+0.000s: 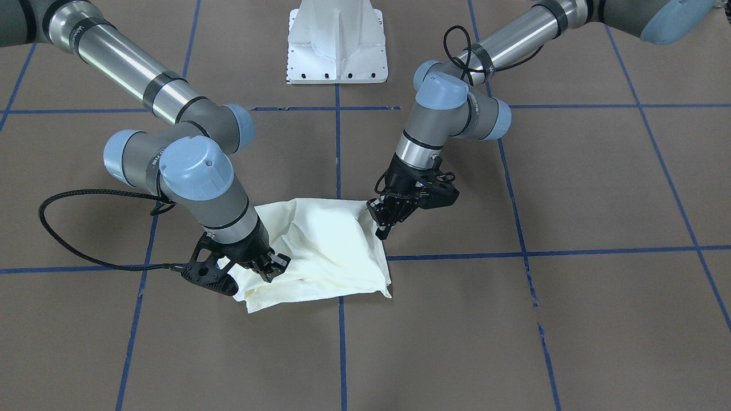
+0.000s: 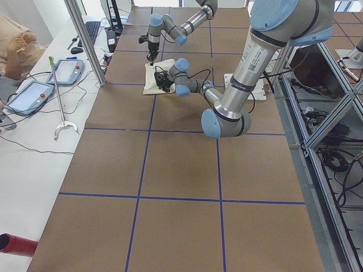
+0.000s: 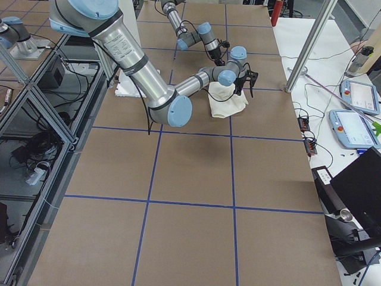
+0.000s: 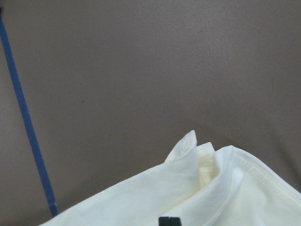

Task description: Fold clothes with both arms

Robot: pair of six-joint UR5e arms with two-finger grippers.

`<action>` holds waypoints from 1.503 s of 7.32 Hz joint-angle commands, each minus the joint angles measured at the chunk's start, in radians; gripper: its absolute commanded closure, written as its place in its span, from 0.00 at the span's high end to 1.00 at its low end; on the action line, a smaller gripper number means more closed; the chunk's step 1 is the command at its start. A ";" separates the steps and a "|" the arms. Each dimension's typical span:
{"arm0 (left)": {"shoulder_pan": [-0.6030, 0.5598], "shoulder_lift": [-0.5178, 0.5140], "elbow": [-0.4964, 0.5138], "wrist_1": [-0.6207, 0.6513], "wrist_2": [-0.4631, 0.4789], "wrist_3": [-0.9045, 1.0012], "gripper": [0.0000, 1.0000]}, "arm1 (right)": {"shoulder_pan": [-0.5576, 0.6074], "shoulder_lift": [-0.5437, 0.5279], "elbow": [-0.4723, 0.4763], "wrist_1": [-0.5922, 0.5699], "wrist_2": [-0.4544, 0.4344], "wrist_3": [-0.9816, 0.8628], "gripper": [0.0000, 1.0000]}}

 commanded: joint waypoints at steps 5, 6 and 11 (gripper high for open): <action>0.029 0.069 0.010 -0.241 -0.384 0.200 0.00 | -0.002 0.000 -0.003 0.001 0.004 0.003 0.00; 0.030 0.090 0.009 -0.272 -0.428 0.214 0.00 | -0.002 0.001 -0.001 0.004 0.004 0.006 0.00; -0.039 0.079 -0.195 0.113 -0.431 0.204 0.00 | 0.003 -0.002 0.011 0.014 0.006 0.014 0.00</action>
